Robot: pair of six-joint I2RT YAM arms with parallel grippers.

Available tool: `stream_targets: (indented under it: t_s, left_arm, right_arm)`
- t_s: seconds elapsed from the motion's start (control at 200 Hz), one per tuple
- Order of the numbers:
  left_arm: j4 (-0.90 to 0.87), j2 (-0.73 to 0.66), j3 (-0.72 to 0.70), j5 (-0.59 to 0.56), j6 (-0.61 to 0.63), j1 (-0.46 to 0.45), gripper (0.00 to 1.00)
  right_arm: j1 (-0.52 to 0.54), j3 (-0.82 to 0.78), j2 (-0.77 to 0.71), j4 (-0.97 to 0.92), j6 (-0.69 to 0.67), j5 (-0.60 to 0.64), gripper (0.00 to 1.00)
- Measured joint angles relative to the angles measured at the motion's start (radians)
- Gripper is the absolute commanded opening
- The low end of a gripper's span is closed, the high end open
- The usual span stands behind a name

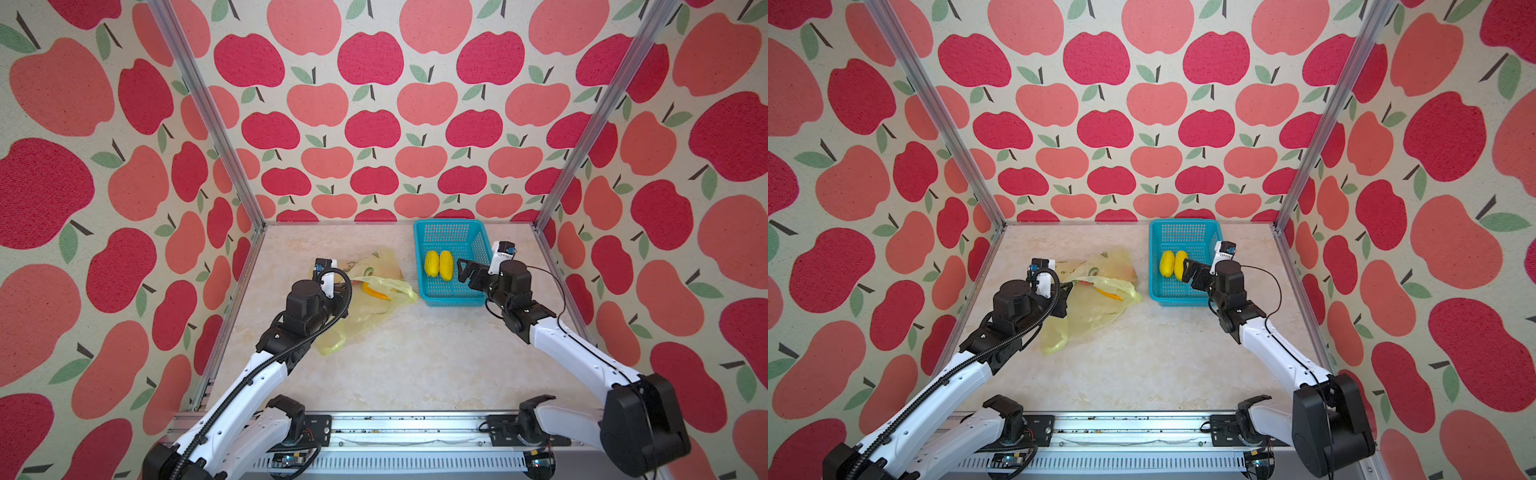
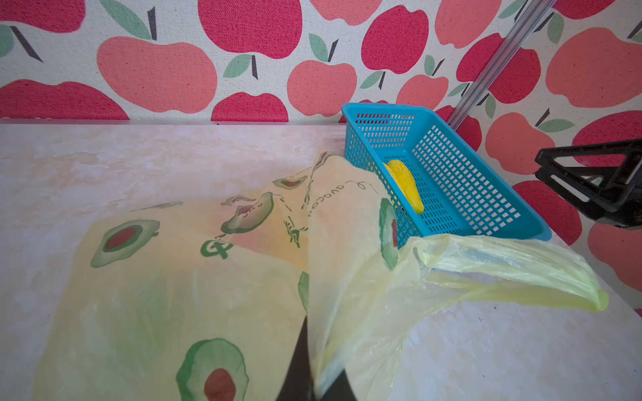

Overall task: Untie the knot of the plastic bag and take out the fruit
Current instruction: Place the fruit in the basket, then pick up the fruit from the plastic bag.

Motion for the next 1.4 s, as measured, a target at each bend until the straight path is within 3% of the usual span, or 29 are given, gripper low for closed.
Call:
stream_targets:
  t_s: [0.11, 0.325, 0.42, 0.655, 0.88, 0.99, 1.401]
  left_arm:
    - [0.005, 0.000, -0.003, -0.001, 0.000, 0.001, 0.00]
    - [0.006, 0.001, -0.003, 0.008, -0.005, 0.005, 0.00]
    - [0.007, 0.000, -0.004, 0.007, -0.007, 0.005, 0.00]
    - [0.007, 0.000, -0.004, 0.010, -0.008, 0.005, 0.00]
    - [0.007, -0.011, -0.004, 0.014, -0.018, 0.006, 0.00]
    - [0.007, -0.021, -0.004, 0.015, -0.018, 0.006, 0.00]
    - [0.007, -0.035, -0.004, 0.015, -0.018, 0.006, 0.00]
  right_arm:
    - [-0.008, -0.070, -0.051, 0.054, -0.036, -0.050, 0.99]
    - [0.027, 0.027, -0.049, 0.042, -0.127, -0.153, 0.99]
    - [0.166, 0.049, -0.050, 0.018, -0.212, -0.119, 0.97]
    - [0.566, 0.147, -0.021, -0.044, -0.465, 0.008, 0.71]
    - [0.800, 0.297, 0.211, -0.046, -0.637, 0.119, 0.49]
    - [0.845, 0.341, 0.342, -0.048, -0.676, 0.165, 0.41]
    - [0.845, 0.409, 0.599, -0.009, -0.680, 0.275, 0.38]
